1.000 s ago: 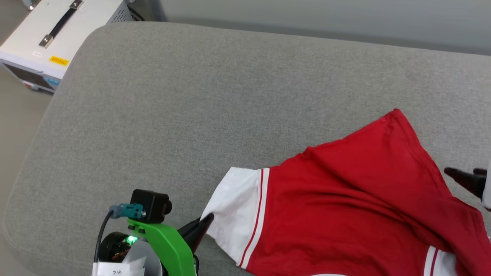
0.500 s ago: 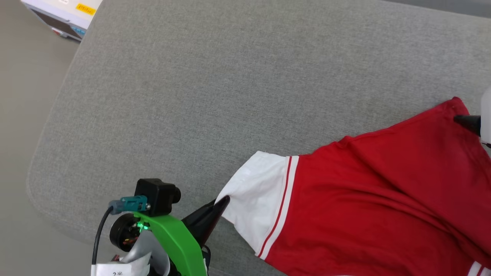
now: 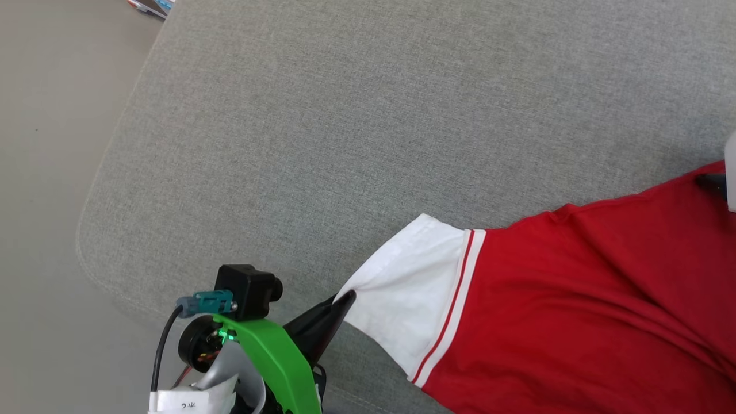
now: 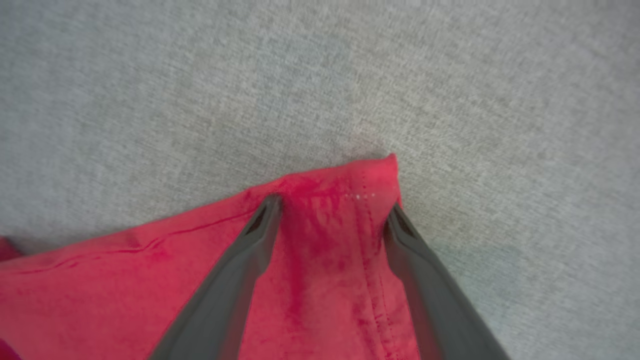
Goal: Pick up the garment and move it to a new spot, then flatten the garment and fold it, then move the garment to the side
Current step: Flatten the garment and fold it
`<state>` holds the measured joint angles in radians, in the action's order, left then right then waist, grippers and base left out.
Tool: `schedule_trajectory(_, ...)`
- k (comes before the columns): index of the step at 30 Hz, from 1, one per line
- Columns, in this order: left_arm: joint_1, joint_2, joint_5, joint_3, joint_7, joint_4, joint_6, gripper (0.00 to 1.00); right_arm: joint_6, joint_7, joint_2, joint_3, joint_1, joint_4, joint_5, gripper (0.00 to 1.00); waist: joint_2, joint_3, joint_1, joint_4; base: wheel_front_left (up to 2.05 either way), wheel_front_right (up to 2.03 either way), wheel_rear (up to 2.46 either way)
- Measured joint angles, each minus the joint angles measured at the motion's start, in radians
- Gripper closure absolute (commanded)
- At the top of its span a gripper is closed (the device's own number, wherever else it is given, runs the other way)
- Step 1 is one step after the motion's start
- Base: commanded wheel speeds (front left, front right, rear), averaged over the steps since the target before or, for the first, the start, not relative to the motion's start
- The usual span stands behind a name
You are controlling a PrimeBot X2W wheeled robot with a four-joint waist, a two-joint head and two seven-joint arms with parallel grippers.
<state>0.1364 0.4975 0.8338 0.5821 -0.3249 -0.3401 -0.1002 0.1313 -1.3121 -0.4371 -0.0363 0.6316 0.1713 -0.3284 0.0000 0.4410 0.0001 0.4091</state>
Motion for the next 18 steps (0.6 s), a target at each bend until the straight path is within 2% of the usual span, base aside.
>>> schedule_trajectory(1, 0.000, 0.000, 0.000, 0.000, 0.002, 0.002, 0.000, 1.00, 0.000, -0.003, -0.004, 0.003, -0.003, 0.001, 0.000, 0.55, 0.0000, 0.000, 0.0000, 0.002, 0.00, 0.00, 0.00)
schedule_trajectory(2, 0.000, 0.000, 0.000, 0.000, 0.006, 0.004, 0.000, 1.00, 0.000, -0.004, -0.009, 0.006, -0.006, 0.002, 0.000, 0.90, 0.0000, -0.001, 0.0000, 0.004, 0.00, 0.00, 0.00)
schedule_trajectory(3, 0.001, 0.000, 0.000, 0.000, 0.007, 0.005, 0.000, 1.00, 0.000, -0.004, -0.012, 0.011, -0.009, 0.002, 0.000, 1.00, 0.0000, -0.001, 0.0000, 0.005, 0.00, 0.00, 0.00)
schedule_trajectory(9, 0.004, -0.002, 0.000, -0.002, 0.008, 0.015, 0.000, 1.00, 0.000, 0.026, -0.008, 0.020, -0.020, 0.005, -0.013, 1.00, 0.0000, -0.012, 0.0000, -0.001, 0.00, 0.00, 0.00)
schedule_trajectory(18, 0.010, 0.002, -0.009, -0.019, 0.026, 0.017, -0.012, 1.00, 0.000, 0.188, 0.025, 0.016, -0.020, 0.049, -0.025, 1.00, 0.0000, -0.069, 0.0000, -0.030, 0.00, 0.00, 0.00)
